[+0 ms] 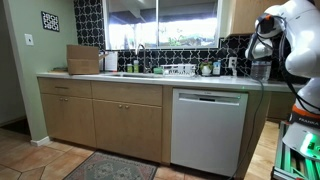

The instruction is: Push the water bottle forward

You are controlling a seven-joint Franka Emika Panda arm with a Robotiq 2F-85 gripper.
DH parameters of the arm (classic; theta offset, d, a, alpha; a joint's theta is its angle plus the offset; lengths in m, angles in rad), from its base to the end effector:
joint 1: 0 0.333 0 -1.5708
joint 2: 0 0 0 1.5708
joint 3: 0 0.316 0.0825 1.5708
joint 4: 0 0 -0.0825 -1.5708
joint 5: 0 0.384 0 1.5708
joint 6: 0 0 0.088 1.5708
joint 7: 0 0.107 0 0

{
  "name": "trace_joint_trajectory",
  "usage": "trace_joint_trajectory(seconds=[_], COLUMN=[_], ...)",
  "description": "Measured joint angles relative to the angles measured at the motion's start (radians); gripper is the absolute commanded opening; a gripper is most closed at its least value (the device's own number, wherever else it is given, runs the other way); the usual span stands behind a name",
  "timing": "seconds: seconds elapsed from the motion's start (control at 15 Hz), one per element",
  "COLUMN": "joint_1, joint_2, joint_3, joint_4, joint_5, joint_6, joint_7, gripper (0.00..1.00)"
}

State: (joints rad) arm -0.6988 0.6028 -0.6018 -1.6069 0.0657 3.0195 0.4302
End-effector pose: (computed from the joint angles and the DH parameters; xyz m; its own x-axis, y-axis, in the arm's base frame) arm 0.2846 -0.6797 0.4338 -0.0228 -0.5977 0.8014 -0.9954 -0.0606 -0.0736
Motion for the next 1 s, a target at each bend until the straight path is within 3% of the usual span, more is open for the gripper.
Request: trace_joint_trajectory(seconds=[0.33, 0.67, 1.0], joint_1=[0.075, 0.209, 0.297], joint_2=[-0.126, -0.343, -0.619], joint_3=[-0.024, -0.115, -0.070], joint_4=[-0.105, -0.230, -0.316], joint_5=[-0.044, -0.236, -0.346], joint_6=[-0.183, -0.505, -0.859], joint_7=[-0.156, -0.195, -0.266], gripper=[1.00, 1.00, 1.00])
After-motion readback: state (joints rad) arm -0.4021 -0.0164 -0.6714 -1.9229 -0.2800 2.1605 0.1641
